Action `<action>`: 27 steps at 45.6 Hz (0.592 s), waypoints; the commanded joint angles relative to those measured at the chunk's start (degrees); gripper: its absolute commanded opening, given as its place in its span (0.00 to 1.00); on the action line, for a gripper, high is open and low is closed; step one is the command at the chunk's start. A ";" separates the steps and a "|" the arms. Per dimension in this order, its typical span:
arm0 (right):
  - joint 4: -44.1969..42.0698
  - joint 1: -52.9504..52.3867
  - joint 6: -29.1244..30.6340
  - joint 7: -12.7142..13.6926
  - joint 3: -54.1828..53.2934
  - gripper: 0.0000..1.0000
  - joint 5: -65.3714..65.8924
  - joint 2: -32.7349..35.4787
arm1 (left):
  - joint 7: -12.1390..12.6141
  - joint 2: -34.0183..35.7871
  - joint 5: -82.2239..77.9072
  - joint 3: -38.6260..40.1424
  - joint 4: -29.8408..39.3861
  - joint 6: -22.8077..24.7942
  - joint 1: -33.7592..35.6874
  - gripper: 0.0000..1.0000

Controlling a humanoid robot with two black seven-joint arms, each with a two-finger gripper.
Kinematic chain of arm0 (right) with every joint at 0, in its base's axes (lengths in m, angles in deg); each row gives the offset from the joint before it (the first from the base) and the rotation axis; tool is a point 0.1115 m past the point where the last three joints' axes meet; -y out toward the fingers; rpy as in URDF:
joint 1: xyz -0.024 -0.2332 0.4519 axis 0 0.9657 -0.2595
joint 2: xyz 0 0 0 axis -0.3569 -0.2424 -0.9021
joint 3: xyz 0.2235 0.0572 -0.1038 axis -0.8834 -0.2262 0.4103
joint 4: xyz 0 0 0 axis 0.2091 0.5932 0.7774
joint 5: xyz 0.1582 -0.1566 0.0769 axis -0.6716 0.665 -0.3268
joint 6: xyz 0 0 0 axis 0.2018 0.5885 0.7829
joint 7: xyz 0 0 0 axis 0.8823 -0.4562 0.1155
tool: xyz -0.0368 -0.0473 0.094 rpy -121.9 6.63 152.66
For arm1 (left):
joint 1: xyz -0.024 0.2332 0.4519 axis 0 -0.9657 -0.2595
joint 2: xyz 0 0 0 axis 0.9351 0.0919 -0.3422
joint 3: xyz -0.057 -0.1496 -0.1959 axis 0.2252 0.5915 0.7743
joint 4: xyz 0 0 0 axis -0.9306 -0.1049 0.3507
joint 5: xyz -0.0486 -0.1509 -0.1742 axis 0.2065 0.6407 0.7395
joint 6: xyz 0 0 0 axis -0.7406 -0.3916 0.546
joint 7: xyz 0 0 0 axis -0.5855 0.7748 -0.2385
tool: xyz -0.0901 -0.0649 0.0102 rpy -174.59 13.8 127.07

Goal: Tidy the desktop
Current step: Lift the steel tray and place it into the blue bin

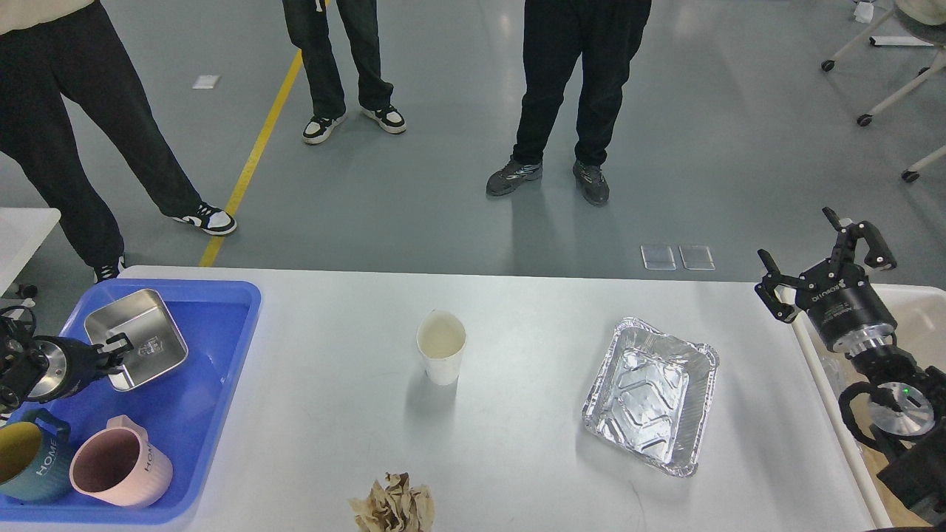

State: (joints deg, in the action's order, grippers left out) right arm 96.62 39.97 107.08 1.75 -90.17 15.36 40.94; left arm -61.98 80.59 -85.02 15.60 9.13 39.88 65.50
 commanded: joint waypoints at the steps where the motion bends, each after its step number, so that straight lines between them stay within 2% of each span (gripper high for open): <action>1: 0.00 -0.15 0.00 0.00 0.00 1.00 0.00 -0.01 | -0.01 0.02 0.51 0.00 0.00 0.09 -0.19 0.86; 9: 0.00 -0.06 0.00 0.00 0.00 1.00 0.00 -0.09 | -1.59 -0.07 0.51 0.00 0.00 0.09 -0.98 0.95; 27: 0.00 -0.24 -0.09 0.00 0.00 1.00 0.00 -0.09 | -1.68 0.45 1.30 -0.09 0.00 0.61 -0.98 0.96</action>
State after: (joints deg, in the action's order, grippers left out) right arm 96.62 39.75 107.04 1.75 -90.17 15.36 40.87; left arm -63.65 80.81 -83.83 15.60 9.13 40.24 64.43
